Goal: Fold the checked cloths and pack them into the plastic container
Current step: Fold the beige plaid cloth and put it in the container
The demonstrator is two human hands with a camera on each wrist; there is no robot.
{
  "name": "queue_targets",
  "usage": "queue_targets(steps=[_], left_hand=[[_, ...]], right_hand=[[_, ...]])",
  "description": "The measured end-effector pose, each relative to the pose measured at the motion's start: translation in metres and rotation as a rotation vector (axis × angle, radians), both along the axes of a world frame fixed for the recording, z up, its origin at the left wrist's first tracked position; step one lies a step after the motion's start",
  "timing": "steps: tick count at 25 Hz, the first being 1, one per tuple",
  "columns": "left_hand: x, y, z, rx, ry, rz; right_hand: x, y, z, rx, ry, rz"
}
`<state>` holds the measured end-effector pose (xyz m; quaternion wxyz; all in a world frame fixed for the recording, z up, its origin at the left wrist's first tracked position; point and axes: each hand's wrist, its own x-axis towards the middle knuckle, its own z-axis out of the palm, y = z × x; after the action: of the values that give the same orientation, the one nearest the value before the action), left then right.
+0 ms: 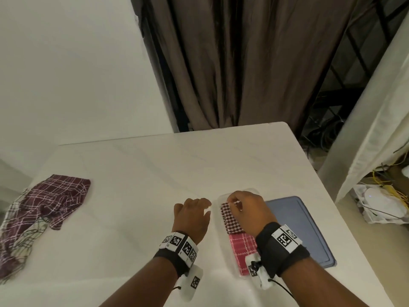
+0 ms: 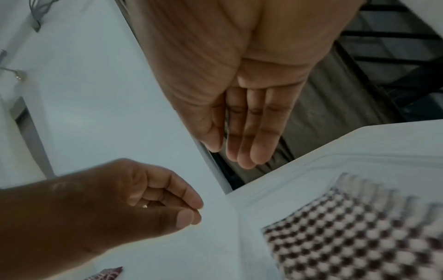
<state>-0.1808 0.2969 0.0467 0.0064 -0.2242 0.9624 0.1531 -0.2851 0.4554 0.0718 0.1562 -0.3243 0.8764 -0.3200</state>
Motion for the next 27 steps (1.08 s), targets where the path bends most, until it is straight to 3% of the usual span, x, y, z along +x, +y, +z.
queue_targets(steps=[6, 11, 18, 21, 23, 25, 27], left_hand=[[0.091, -0.093, 0.003, -0.006, -0.017, 0.218], [0.183, -0.202, -0.008, -0.001, -0.031, 0.382], [0.318, -0.379, -0.049, 0.078, 0.045, 0.678], [0.363, -0.432, -0.066, 0.109, 0.048, 0.872], [0.383, -0.450, -0.077, 0.104, -0.060, 0.971], [0.397, -0.458, -0.090, 0.170, -0.175, 1.030], [0.407, -0.463, -0.100, 0.276, -0.136, 1.052]], right_hand=[[0.059, -0.106, 0.015, -0.123, -0.028, 0.151], [0.122, -0.207, 0.012, -0.066, -0.025, 0.281], [0.215, -0.343, -0.015, 0.047, -0.042, 0.330], [0.244, -0.373, -0.024, 0.087, -0.053, 0.327], [0.259, -0.382, -0.029, 0.110, -0.076, 0.317], [0.270, -0.386, -0.032, 0.139, -0.088, 0.311], [0.275, -0.387, -0.032, 0.153, -0.085, 0.305]])
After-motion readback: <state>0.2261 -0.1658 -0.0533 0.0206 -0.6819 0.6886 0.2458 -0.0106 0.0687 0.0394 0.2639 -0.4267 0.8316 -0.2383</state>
